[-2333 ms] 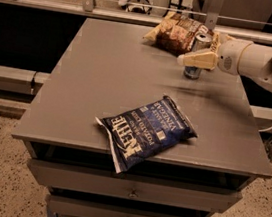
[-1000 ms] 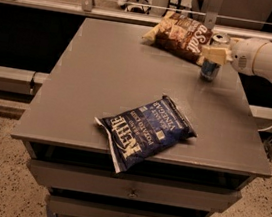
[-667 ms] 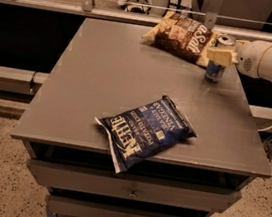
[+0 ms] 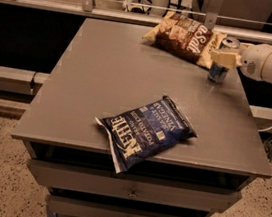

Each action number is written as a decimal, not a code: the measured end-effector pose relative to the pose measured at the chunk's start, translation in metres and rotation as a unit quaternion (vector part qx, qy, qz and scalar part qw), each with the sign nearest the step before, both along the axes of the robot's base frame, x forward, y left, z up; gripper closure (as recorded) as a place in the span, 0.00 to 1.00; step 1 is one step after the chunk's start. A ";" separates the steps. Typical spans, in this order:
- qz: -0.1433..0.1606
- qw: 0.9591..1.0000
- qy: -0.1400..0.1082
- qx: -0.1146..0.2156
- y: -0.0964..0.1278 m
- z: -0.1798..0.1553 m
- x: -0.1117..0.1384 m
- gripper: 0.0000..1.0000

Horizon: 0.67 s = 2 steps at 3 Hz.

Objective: Move redbull can near brown chip bag

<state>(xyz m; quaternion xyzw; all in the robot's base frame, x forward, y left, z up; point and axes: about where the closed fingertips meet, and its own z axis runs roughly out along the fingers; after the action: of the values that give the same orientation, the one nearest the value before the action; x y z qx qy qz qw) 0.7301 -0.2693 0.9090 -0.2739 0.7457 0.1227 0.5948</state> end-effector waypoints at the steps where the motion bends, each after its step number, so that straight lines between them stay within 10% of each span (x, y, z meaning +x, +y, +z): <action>1: -0.002 1.000 -0.004 -0.005 -0.007 0.003 0.001 0.88; 2: 0.000 1.000 -0.009 -0.009 -0.011 0.005 0.000 0.65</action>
Offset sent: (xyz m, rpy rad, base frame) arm -0.0023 -0.0215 0.0100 -0.0270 -0.0344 -0.0078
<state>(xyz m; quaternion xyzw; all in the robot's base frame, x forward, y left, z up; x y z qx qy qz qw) 0.7304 -0.2801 0.9139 -0.2798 0.7414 0.1135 0.5993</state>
